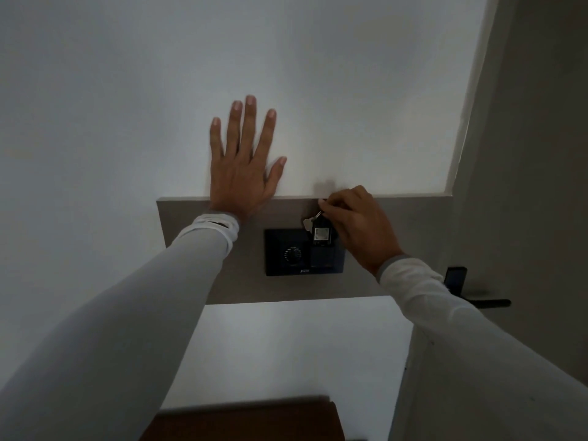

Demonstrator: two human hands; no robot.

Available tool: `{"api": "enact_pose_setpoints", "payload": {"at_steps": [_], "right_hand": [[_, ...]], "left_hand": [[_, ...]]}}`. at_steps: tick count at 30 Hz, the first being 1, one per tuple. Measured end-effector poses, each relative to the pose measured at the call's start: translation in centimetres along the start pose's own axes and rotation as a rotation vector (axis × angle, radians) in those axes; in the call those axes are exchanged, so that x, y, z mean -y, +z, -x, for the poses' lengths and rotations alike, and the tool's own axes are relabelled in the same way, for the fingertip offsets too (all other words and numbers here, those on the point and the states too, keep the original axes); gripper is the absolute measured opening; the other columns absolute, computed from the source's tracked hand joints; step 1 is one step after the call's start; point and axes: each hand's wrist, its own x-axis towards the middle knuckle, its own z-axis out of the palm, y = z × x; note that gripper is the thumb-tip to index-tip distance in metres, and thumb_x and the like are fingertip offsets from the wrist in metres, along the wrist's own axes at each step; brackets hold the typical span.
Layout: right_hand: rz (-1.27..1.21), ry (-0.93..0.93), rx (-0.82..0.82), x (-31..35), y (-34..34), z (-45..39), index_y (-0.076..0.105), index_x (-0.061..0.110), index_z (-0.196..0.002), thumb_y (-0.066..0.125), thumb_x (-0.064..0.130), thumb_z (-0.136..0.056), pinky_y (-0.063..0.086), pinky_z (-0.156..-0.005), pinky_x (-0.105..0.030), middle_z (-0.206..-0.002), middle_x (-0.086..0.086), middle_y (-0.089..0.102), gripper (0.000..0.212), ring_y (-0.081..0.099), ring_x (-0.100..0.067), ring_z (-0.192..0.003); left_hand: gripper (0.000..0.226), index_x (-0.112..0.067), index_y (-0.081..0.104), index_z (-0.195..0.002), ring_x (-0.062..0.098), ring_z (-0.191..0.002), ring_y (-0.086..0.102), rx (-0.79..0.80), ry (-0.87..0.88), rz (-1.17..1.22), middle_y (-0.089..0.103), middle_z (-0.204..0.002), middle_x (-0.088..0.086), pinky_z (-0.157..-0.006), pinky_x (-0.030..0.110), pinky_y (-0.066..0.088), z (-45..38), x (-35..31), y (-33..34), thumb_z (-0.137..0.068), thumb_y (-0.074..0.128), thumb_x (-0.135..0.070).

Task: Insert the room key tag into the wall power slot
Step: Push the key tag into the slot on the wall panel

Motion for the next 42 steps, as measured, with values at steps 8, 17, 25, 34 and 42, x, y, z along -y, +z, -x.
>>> {"api": "enact_pose_setpoints", "payload": {"at_steps": [8, 17, 25, 34, 42], "right_hand": [[-0.07, 0.037, -0.047, 0.3, -0.2, -0.6, 0.079, 0.002, -0.09, 0.075, 0.003, -0.084, 0.058, -0.063, -0.044, -0.085, -0.013, 0.078, 0.008, 0.067, -0.036, -0.08], [-0.143, 0.08, -0.03, 0.1, 0.4, 0.3, 0.074, 0.002, -0.108, 0.066, -0.01, -0.08, 0.057, -0.074, -0.038, -0.101, -0.012, 0.072, 0.031, 0.061, -0.032, -0.096], [-0.127, 0.098, -0.037, -0.2, 0.6, 0.6, 0.073, -0.001, -0.107, 0.062, -0.011, -0.08, 0.057, -0.076, -0.041, -0.1, -0.014, 0.072, 0.031, 0.061, -0.034, -0.095], [-0.073, 0.005, 0.02, 0.4, 0.6, 0.7, 0.071, -0.001, -0.097, 0.053, -0.009, -0.085, 0.055, -0.072, -0.041, -0.093, -0.012, 0.073, 0.023, 0.059, -0.033, -0.086], [-0.053, -0.017, 0.02, 0.5, 0.4, 0.8, 0.073, -0.005, -0.1, 0.064, -0.018, -0.075, 0.06, -0.069, -0.043, -0.095, -0.017, 0.074, 0.029, 0.064, -0.038, -0.085]], "left_hand": [[0.07, -0.013, 0.022, -0.171, 0.043, -0.165, 0.017, -0.008, 0.004, 0.003, 0.02, -0.177, 0.025, -0.132, 0.068, 0.018, 0.0, -0.1, -0.1, -0.115, 0.034, -0.052], [0.069, -0.013, 0.021, -0.172, 0.043, -0.165, 0.016, -0.005, 0.004, 0.002, 0.019, -0.177, 0.025, -0.132, 0.068, 0.019, 0.0, -0.1, -0.1, -0.115, 0.033, -0.052], [0.069, -0.013, 0.023, -0.171, 0.043, -0.165, 0.017, -0.002, 0.005, -0.003, 0.02, -0.177, 0.025, -0.131, 0.068, 0.019, 0.0, -0.1, -0.2, -0.115, 0.031, -0.052], [0.07, -0.014, 0.019, -0.172, 0.044, -0.165, 0.017, 0.007, 0.005, 0.003, 0.019, -0.177, 0.025, -0.132, 0.068, 0.019, 0.0, 0.0, 0.3, -0.114, 0.034, -0.052], [0.072, -0.015, 0.016, -0.172, 0.045, -0.165, 0.017, 0.038, 0.006, -0.011, 0.018, -0.178, 0.026, -0.132, 0.069, 0.018, -0.1, 0.2, 0.5, -0.114, 0.029, -0.055]]}}
